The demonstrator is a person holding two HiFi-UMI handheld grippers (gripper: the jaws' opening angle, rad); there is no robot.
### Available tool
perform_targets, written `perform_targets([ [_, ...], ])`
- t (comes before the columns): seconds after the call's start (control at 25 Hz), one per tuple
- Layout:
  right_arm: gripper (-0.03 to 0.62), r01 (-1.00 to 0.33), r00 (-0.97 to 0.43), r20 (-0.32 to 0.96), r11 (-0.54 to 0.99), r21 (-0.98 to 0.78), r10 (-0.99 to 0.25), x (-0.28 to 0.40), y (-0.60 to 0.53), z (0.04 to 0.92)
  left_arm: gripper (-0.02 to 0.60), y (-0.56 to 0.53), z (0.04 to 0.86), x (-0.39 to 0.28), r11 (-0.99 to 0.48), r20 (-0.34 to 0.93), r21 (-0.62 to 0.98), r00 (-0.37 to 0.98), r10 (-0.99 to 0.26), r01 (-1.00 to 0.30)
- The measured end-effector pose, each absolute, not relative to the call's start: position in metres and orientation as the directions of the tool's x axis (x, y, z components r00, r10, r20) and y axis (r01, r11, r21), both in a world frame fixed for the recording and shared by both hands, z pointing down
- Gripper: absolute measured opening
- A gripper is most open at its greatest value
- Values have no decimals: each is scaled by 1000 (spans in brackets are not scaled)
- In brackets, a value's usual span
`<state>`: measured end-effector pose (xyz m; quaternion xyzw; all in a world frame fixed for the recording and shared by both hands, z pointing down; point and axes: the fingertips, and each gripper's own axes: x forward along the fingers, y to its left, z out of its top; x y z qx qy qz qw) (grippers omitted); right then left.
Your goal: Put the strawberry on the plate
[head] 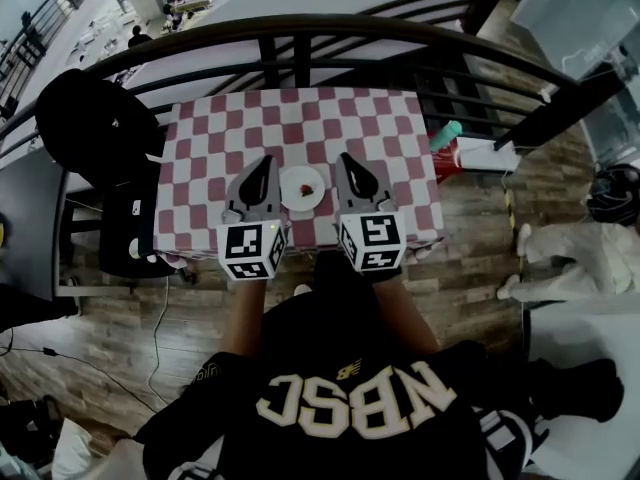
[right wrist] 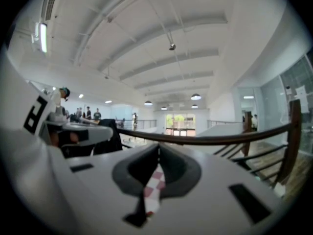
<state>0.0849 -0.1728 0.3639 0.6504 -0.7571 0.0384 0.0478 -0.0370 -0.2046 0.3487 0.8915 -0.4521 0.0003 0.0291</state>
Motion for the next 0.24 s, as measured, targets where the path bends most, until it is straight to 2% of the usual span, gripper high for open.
perform_targets([
  [0.24, 18, -990, -142, 148, 143, -3, -979, 85, -167, 375, 12, -199, 354, -37, -595, 37, 54, 597, -802, -802],
])
